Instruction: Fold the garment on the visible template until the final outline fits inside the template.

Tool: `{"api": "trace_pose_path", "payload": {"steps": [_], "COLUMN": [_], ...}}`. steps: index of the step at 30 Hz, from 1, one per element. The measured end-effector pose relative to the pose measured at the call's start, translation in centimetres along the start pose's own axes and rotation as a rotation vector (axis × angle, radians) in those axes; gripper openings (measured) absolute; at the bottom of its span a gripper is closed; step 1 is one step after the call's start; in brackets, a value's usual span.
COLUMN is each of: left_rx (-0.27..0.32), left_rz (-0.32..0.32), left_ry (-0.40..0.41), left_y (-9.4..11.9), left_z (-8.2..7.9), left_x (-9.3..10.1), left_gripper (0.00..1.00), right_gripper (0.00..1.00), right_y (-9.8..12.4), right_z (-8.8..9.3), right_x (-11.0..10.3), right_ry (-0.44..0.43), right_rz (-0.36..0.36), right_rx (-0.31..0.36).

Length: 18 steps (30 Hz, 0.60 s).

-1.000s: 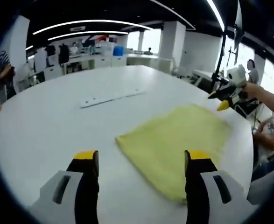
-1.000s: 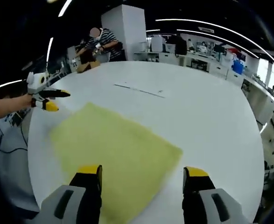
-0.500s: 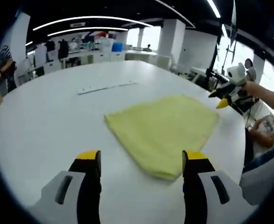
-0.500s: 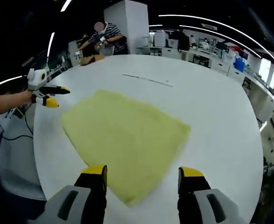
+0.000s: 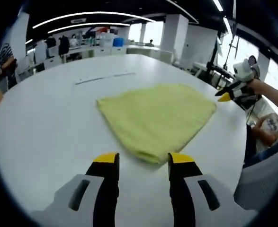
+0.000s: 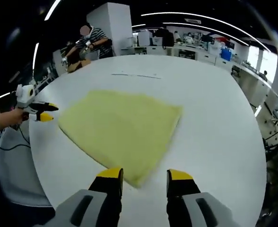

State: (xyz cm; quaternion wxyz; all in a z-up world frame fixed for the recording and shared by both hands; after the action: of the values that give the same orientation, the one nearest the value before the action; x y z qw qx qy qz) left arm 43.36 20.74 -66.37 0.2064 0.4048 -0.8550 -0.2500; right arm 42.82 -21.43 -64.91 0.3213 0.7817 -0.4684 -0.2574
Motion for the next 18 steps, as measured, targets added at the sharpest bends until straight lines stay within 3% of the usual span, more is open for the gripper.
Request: {"api": "trace_pose_path", "payload": {"steps": [10, 18], "left_rx": [0.013, 0.029], "left_rz": [-0.012, -0.010], "left_ry": [0.108, 0.169], "left_y": [-0.3, -0.5], "left_z": [1.5, 2.2], "left_x": [0.7, 1.1], "left_gripper": [0.26, 0.19], "right_gripper": [0.15, 0.11], "right_y": [0.0, -0.6], "right_z": [1.9, 2.5], "right_x": [-0.5, -1.4], "right_ry": [-0.096, -0.155], "right_rz": [0.031, 0.028], "right_rx": [0.006, 0.016]}}
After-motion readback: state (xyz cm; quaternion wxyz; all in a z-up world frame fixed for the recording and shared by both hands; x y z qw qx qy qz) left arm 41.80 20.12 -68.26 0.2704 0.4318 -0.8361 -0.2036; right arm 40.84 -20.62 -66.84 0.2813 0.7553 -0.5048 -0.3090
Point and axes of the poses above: the point that each gripper's makers call its tool centre point, and the gripper's own axes: y roughly backward along the fingers, x roughly to its right, z roughly out of its underside, the point moved 9 cm from there along y, roughly backward along the fingers
